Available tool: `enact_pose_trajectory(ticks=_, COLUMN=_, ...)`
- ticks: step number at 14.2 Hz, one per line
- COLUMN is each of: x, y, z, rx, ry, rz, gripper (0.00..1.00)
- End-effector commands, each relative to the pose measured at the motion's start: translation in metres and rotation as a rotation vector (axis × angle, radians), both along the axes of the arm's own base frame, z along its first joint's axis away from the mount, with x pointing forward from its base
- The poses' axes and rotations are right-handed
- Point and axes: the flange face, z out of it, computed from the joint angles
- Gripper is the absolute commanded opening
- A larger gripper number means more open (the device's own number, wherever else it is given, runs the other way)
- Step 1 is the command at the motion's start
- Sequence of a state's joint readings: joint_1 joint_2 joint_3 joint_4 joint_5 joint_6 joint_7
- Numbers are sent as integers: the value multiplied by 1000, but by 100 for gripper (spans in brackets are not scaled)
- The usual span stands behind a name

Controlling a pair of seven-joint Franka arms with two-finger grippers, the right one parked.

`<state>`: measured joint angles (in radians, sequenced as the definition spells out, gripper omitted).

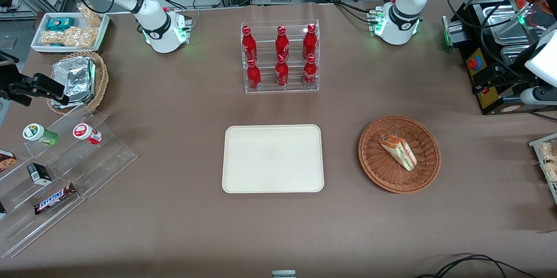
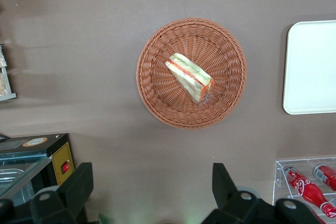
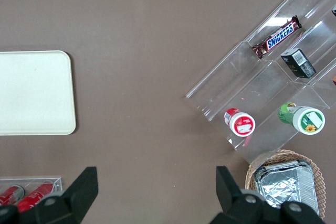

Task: Place sandwich from basket to tray
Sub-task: 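Move the left gripper from rest toward the wicker basket, then lower the open left gripper over the sandwich in the basket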

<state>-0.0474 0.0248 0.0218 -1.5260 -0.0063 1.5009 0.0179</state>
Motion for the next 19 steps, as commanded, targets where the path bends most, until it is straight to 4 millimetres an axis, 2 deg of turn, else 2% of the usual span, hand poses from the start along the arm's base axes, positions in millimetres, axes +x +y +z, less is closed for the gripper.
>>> enact_pose_trajectory(ticks=1, x=1, y=0, z=3, rx=3, ry=-9, rz=17, gripper=100)
enact_pose_trajectory(ticks=6, x=2, y=-6, z=-1, rx=6, ry=2, rz=10, gripper=100)
enact_pose_trajectory(ticks=10, x=6, y=-15, z=-16, rx=7, ry=30, rz=-9, gripper=100)
enact_pose_trajectory(ticks=12, x=7, y=-16, z=-36, rx=11, ry=68, rz=-7, gripper=100)
enact_pose_trajectory(ticks=15, x=17, y=-23, z=-79, rx=20, ry=123, rz=38, gripper=100)
enact_pose_trajectory(ticks=19, x=22, y=-56, z=-152, rx=78, ry=96, rz=99, gripper=100)
